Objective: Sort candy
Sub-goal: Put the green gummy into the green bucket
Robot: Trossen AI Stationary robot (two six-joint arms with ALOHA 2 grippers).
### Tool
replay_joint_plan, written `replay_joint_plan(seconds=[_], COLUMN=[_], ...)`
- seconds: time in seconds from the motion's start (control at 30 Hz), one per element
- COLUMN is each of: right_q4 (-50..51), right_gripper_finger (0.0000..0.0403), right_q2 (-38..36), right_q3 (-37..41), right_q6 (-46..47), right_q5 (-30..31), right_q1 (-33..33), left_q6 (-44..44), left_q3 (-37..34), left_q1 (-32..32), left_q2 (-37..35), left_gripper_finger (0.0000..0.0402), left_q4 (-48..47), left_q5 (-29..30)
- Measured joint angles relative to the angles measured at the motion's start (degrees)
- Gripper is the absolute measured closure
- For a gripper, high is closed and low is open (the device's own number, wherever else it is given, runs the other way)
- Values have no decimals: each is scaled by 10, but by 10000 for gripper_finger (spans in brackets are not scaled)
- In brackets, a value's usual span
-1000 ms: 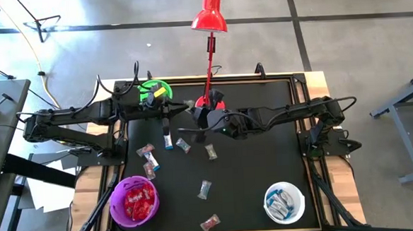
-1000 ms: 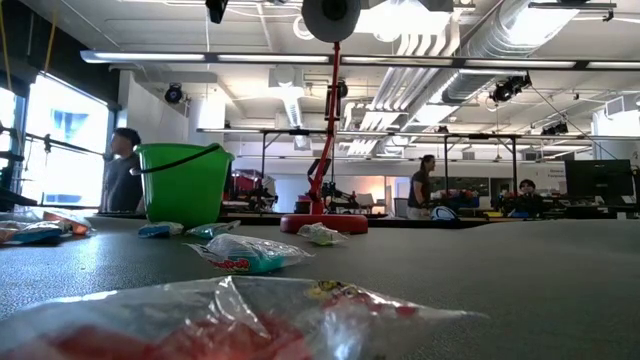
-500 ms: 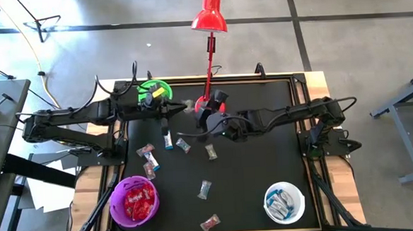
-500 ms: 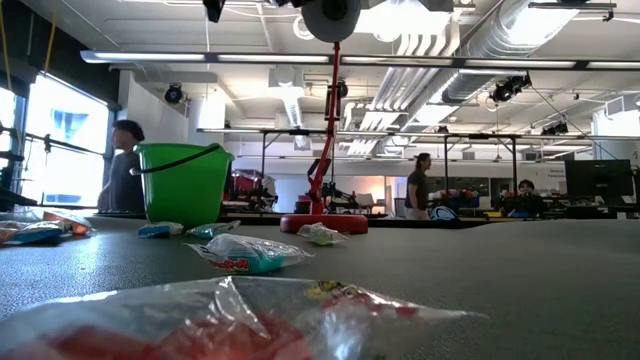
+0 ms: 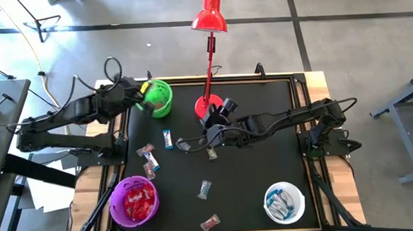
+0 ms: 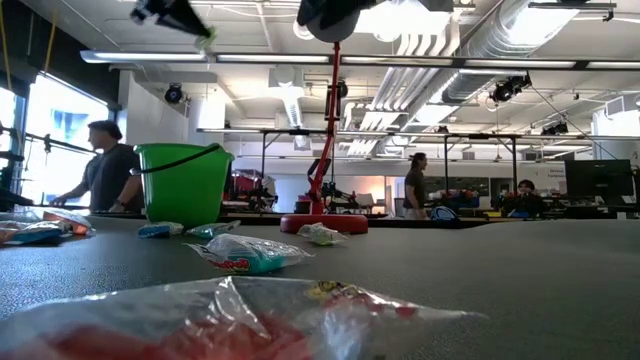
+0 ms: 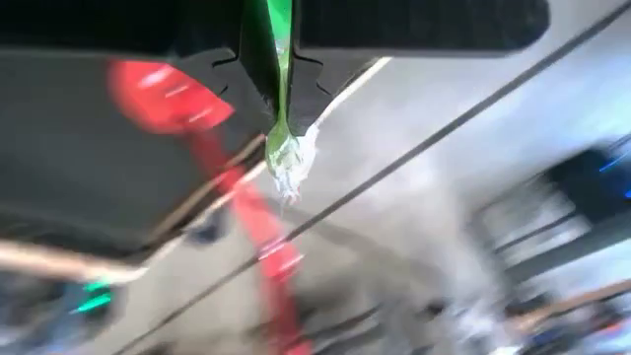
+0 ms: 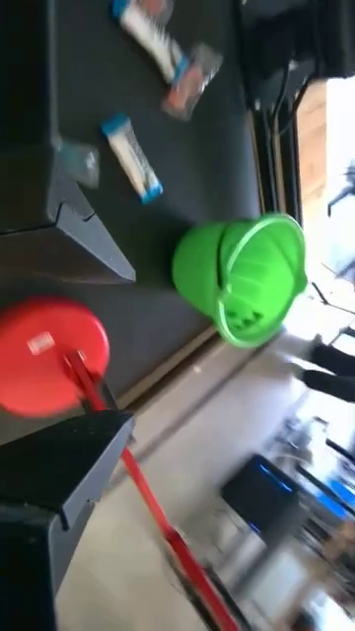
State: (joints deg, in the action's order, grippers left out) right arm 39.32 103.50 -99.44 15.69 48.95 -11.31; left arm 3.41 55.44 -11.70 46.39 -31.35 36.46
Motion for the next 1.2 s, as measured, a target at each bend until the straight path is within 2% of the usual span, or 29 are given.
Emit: replay_joint_plan(seconds=[0.1, 0.17, 0.23, 0.3, 0.37, 0.43, 0.67, 0.9, 1.03, 1.1, 1.2], right_q4=[20, 28, 31, 31, 30, 29, 29, 29, 29, 29, 54], right_gripper_finger=[191, 194, 196, 196, 197, 197, 197, 197, 197, 197, 197], right_q2=[0, 0, 0, 0, 0, 0, 0, 0, 0, 0, 0], right_q3=[0, 0, 0, 0, 0, 0, 0, 0, 0, 0, 0], right_q6=[62, 93, 112, 114, 114, 115, 142, 154, 154, 165, 244], right_q5=[-13, -15, -16, -16, -16, -16, -52, -66, -86, -121, -168], right_q1=[0, 0, 0, 1, 1, 1, 1, 0, 1, 1, 3], left_q6=[46, 90, 115, 119, 110, 92, 25, -11, 1, 16, 29], left_q3=[0, 0, 0, 0, 0, 0, 0, 0, 0, 0, 0], left_q1=[-43, -77, -112, -144, -174, -196, -238, -250, -251, -251, -249], left_q2=[-14, -14, -10, 2, 20, 41, 118, 171, 191, 191, 184], left_gripper_finger=[401, 401, 401, 401, 402, 401, 386, 329, 299, 290, 285], left_q4=[-85, -138, -179, -199, -205, -203, -202, -171, -163, -163, -151], left_q5=[45, 42, 5, -59, -129, -169, -170, -170, -178, -228, -357])
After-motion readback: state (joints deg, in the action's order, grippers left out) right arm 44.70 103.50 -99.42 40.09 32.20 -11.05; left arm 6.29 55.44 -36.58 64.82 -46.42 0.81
